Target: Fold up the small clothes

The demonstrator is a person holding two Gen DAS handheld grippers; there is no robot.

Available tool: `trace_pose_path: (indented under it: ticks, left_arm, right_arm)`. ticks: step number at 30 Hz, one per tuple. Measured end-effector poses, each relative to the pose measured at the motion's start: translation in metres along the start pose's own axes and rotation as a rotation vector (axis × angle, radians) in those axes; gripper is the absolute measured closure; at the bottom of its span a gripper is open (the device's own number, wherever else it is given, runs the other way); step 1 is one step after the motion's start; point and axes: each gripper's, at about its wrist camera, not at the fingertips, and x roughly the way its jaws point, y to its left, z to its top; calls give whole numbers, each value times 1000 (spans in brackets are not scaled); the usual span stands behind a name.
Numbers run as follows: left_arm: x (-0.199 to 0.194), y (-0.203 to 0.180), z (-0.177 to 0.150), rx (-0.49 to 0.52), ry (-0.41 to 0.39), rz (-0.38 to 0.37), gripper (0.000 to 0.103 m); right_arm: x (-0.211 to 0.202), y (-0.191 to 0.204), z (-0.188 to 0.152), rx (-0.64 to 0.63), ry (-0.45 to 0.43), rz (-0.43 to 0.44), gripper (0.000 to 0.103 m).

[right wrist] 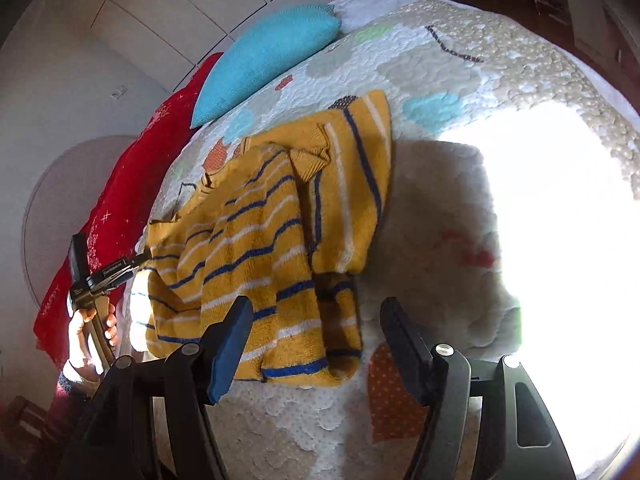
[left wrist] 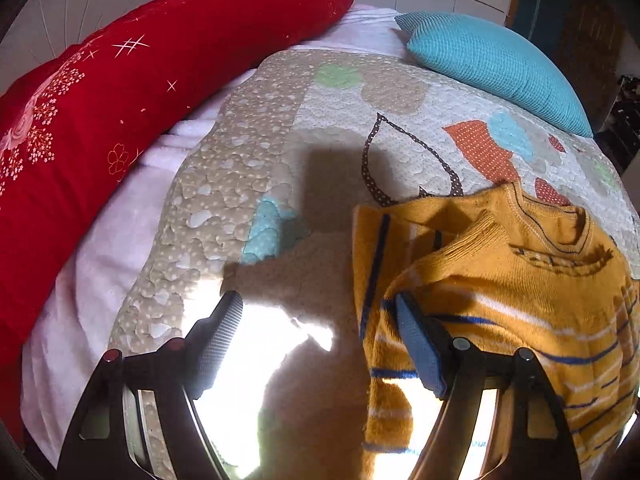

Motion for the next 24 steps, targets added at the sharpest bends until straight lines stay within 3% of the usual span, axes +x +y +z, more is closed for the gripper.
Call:
trace_pose_path:
  ticks: [1, 2, 3, 7, 9, 10, 13, 14, 16, 17, 21, 24]
  left_arm:
    - [-6, 3, -4, -10, 0, -14, 26]
    - [-12, 7, -8, -20, 3, -33, 26]
    - [-17, 11, -13, -27, 10, -61, 26]
    - [-28, 14, -45, -11, 46, -171, 26]
    - [-26, 10, -62, 23, 68, -187, 24]
    - [-22, 7, -70, 47, 80, -162, 24]
    - [-12, 11, -83, 93, 91, -1, 22]
    - [-13, 19, -84, 69, 83, 12, 22]
    - [-17, 33, -86, 27, 80, 135, 24]
    - [-21, 40, -87, 11, 71, 150, 24]
    - [-55, 56, -108, -53, 19, 71, 24]
    - [-83, 54, -135, -64, -32, 70, 23]
  right_arm:
    - [7, 3, -4, -4, 12, 16, 42]
    - [11, 6, -7, -12, 20, 18, 70]
    - [13, 6, -7, -21, 23, -4, 85]
    - [7, -6, -1, -30, -29, -163, 86]
    - [4, -9, 0, -33, -31, -182, 86]
    - [2, -6, -1, -42, -34, -198, 85]
    - [-7, 0, -3, -62, -52, -259, 67]
    - [-11, 0, -4, -50, -59, -260, 66]
    - [-22, 0, -6, -34, -76, -260, 66]
    - [-28, 1, -7, -36, -87, -263, 65]
    - [-47, 18, -16, -90, -129, -261, 52]
    - [-43, 50, -25, -178, -110, -225, 50]
